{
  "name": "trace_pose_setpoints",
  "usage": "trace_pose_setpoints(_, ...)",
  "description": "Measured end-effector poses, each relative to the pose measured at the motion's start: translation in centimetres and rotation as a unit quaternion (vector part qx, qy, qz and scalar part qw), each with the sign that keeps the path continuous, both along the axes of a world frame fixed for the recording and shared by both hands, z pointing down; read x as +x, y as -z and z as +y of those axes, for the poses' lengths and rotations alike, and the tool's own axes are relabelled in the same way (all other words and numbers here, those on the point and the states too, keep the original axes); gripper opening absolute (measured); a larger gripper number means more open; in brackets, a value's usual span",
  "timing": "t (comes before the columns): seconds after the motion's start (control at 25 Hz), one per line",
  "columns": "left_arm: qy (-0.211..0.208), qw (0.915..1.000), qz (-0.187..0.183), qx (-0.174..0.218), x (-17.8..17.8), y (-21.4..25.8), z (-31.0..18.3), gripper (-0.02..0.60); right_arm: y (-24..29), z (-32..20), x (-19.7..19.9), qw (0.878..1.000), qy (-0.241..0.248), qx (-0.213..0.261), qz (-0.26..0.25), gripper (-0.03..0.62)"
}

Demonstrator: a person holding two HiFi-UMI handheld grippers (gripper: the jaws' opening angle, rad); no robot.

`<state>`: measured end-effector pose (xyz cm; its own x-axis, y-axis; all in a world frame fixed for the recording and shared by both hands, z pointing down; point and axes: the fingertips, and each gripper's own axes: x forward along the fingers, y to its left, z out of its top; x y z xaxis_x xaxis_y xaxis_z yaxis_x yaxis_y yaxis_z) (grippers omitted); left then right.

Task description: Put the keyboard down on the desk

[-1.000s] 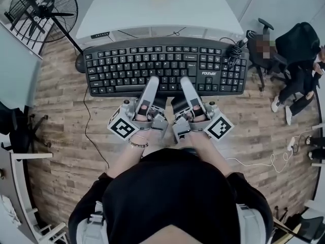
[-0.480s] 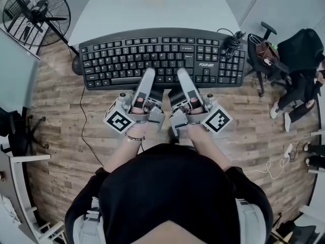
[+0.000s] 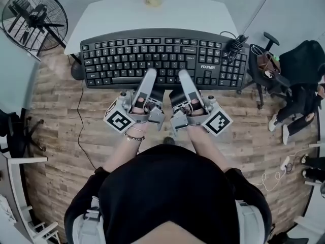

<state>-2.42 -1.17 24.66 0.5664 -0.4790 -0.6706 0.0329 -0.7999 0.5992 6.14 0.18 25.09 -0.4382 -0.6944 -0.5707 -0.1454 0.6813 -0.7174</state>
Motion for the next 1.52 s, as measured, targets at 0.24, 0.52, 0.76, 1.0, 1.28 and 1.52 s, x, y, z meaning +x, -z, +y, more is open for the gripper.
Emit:
trace_pose_setpoints(0.24,0.005,0.9999,0.003,0.014,-0.09,-0.27,0.23,0.101,0.04,0.25,-0.12,1.0,0.005,0.019,0.009,0.083)
trace_pose_setpoints(0.52,0.012,0.9999,-0.001,0.009,0.08,-0.46,0.18,0.101,-0.25,0.12,0.09,1.0,0.014,0.021,0.005,0.083)
trace_pose_setpoints(0.76,0.012,0.9999,-0.007,0.01,0.05,-0.39,0.16,0.101,-0.25,0.01,0.03,1.0,0.014,0.021,0.004,0.084)
trace_pose_setpoints(1.0,0.011,0.9996,-0.019,0.016,0.1,-0.27,0.04,0.101,-0.15,0.05,0.11,0.999,0.005,0.033,0.009,0.084)
trace_pose_setpoints(1.28,0.017,0.9988,-0.039,0.024,-0.05,0.18,0.07,0.102,-0.28,-0.11,0.24,0.998,-0.02,0.037,0.04,0.094)
trace_pose_setpoints(1.52,0.033,0.9972,-0.059,0.031,0.03,-0.02,-0.16,0.106,-0.47,-0.36,0.5,0.997,-0.029,0.04,0.063,0.095)
